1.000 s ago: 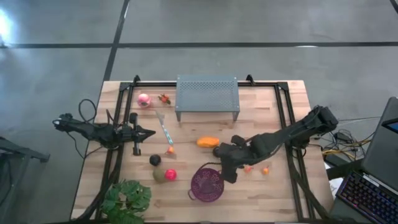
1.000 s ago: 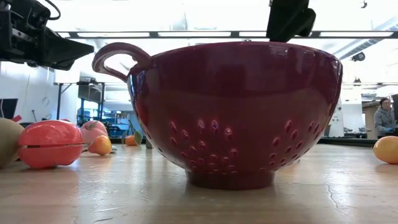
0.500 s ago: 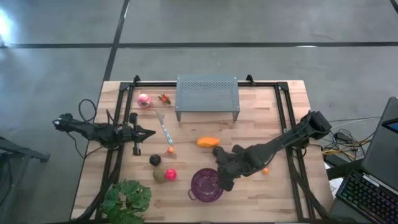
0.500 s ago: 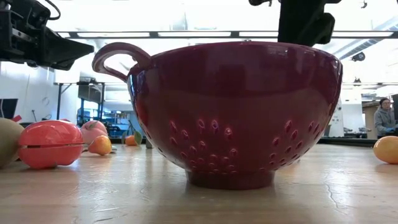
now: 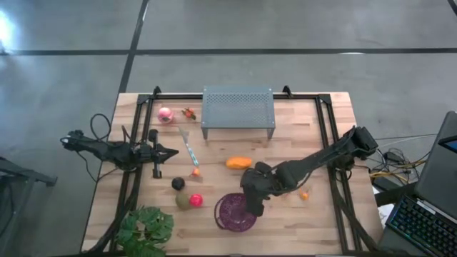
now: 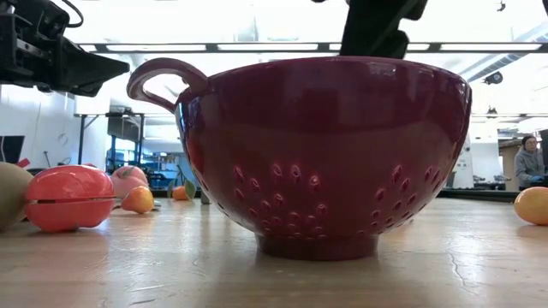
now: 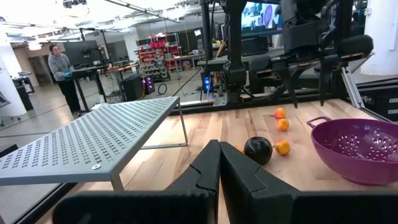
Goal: Pick & Place Fruit
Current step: Put the purple bowl on the shelf
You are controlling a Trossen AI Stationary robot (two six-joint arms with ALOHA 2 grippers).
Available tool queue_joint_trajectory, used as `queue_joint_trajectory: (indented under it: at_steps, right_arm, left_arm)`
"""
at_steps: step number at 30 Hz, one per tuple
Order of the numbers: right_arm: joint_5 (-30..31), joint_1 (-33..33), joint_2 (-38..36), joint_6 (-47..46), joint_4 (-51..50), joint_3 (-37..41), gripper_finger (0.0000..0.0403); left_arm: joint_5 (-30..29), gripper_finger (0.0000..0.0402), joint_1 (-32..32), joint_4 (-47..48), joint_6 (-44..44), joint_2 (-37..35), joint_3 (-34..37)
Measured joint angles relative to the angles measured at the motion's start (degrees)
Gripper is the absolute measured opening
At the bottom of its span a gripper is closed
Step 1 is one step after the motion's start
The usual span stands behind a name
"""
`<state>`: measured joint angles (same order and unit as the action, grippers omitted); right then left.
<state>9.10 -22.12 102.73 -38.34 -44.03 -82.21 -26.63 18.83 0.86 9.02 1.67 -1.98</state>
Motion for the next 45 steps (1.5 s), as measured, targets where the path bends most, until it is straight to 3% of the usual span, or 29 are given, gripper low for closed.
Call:
queue_joint_trajectory:
  at_steps: [7,19,45]
  right_arm:
    - [-4.18,2.09,2.08,3.7,2.5,0.0,0.0167]
    - [-4.85,2.13,6.68,6.05,3.04,-0.04,0.0184]
    - [-5.07,2.13,8.45,5.76,2.82,0.07,0.0093]
  left_arm:
    - [0.0,0.0012,0.02,-0.14,-0.01,0.01,0.0]
    - [0.0,0.0012,0.02,-0.31,0.0,0.22,0.02]
    - [0.0,0.0012,0.0,-0.36,-0.01,0.33,0.02]
